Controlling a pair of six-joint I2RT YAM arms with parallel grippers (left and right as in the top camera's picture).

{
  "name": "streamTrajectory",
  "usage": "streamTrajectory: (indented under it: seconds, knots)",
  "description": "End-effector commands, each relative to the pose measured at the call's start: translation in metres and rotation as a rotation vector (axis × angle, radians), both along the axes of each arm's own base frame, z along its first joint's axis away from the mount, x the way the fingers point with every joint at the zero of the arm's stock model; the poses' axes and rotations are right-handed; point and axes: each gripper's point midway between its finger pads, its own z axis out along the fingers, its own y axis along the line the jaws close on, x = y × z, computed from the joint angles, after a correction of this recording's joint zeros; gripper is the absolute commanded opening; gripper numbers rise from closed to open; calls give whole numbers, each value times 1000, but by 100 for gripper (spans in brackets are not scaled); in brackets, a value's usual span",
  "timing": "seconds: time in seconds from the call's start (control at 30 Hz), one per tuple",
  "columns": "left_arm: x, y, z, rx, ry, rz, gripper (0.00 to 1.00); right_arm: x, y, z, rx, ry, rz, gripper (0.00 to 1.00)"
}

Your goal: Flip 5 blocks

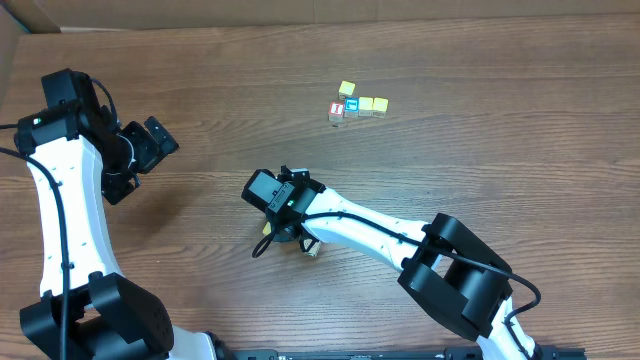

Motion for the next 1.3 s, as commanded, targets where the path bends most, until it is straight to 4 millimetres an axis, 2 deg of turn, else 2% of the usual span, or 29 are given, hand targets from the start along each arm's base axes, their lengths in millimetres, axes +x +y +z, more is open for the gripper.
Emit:
streamTrajectory:
  seconds: [0.0,0.57,0.87,1.07,1.27]
  knots:
    - [-1,-2,-3,-5,8,-2,100,0,-2,-4,-8,2,-3,34]
    - [-1,-2,-3,-5,8,-2,100,6,4,-2,23,-16,-18,34]
    - [-1,-2,-3,-5,8,-2,100,10,-1,-2,10,-24,-44,33]
    - [-1,-2,-3,-5,8,-2,100,4,-2,-4,11,9,-49,33]
    - [-1,-2,-3,-5,8,-2,100,9,-4,-3,7,-6,-58,34]
